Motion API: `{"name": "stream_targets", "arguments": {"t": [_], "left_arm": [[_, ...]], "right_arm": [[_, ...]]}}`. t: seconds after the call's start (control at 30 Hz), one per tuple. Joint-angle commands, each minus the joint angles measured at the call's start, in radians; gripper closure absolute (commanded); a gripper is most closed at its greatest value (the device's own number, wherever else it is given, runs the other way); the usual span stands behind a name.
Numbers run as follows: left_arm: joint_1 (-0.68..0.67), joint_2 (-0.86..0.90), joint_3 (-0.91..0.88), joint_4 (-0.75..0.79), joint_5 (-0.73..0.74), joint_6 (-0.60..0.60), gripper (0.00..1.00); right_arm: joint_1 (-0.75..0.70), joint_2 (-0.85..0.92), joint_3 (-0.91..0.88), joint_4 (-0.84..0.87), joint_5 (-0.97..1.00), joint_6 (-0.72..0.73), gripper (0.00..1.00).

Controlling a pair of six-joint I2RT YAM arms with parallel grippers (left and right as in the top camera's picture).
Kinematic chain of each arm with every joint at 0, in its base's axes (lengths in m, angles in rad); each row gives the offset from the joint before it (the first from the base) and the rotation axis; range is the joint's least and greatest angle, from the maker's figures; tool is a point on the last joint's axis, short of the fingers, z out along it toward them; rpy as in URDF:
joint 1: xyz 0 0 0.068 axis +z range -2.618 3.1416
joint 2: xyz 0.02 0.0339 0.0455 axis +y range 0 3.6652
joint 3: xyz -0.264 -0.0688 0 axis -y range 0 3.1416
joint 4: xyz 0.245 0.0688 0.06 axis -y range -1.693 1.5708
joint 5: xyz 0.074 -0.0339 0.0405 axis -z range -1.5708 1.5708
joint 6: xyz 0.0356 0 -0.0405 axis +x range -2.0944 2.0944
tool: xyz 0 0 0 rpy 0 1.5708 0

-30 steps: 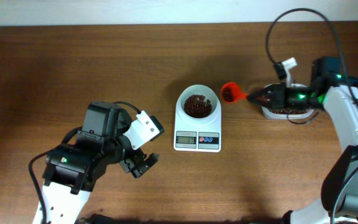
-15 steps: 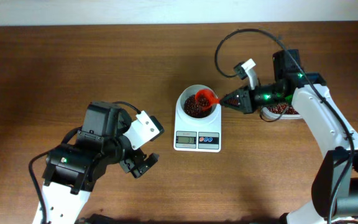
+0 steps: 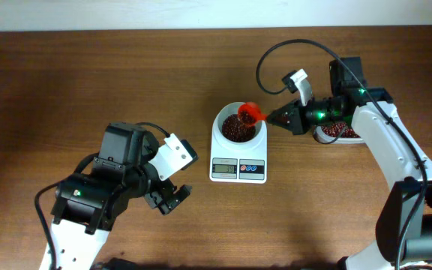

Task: Scoop and weigh 50g on scale
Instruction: 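Bring the filled scoop over the white bowl with right gripper, then tilt the scoop and pour beans into the bowl, right gripper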

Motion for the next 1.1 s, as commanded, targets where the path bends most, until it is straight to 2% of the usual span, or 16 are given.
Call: {"name": "stream_targets", "arguments": {"t": [0.0,0.03,0.1,0.17,0.23,0.3,0.37,0.67,0.73,0.77,0.83,0.9,0.97,1.03,1.07], "left_arm": [[0.006,0.001,0.006,0.002,0.015,0.016,0.01],[0.006,0.001,0.006,0.001,0.015,0.016,0.01],[0.006,0.001,0.006,0.002,0.015,0.016,0.01],[0.006,0.001,0.006,0.001,0.015,0.016,0.01],[0.006,0.001,0.006,0.002,0.015,0.016,0.01],[0.006,0.001,0.006,0.002,0.015,0.016,0.01],[0.006,0.001,0.006,0.001,0.015,0.016,0.01],[0.006,0.001,0.006,0.002,0.015,0.015,0.01],[0.006,0.001,0.006,0.001,0.015,0.016,0.01],[0.006,0.001,0.006,0.001,0.015,0.016,0.01],[0.006,0.001,0.006,0.002,0.015,0.016,0.01],[0.006,0.001,0.006,0.001,0.015,0.016,0.01],[0.006,0.001,0.006,0.001,0.015,0.016,0.01],[0.006,0.001,0.006,0.001,0.015,0.016,0.01],[0.006,0.001,0.006,0.001,0.015,0.016,0.01]], "right_arm": [[0.007,-0.01,0.011,-0.011,-0.021,-0.003,0.96],[0.01,-0.01,0.011,0.0,-0.079,-0.052,0.96],[0.013,-0.01,0.011,0.013,0.01,0.016,0.96],[0.025,-0.011,0.011,0.002,-0.074,-0.072,0.96],[0.045,-0.012,0.011,0.031,0.089,0.043,0.96],[0.067,-0.014,0.011,0.039,-0.012,-0.059,0.96],[0.072,-0.014,0.011,0.051,0.058,-0.012,0.96],[0.071,-0.014,0.011,0.052,0.062,0.007,0.96],[0.071,-0.014,0.011,0.064,0.188,0.091,0.96],[0.071,-0.014,0.011,0.052,0.172,0.089,0.96],[0.071,-0.019,0.011,0.047,-0.021,-0.084,0.96],[0.071,-0.019,0.011,0.108,0.153,0.038,0.96],[0.071,-0.019,0.011,0.116,0.086,-0.019,0.96],[0.071,-0.019,0.011,0.111,0.163,0.032,0.96],[0.071,-0.019,0.011,0.103,0.131,0.012,0.96]]}}
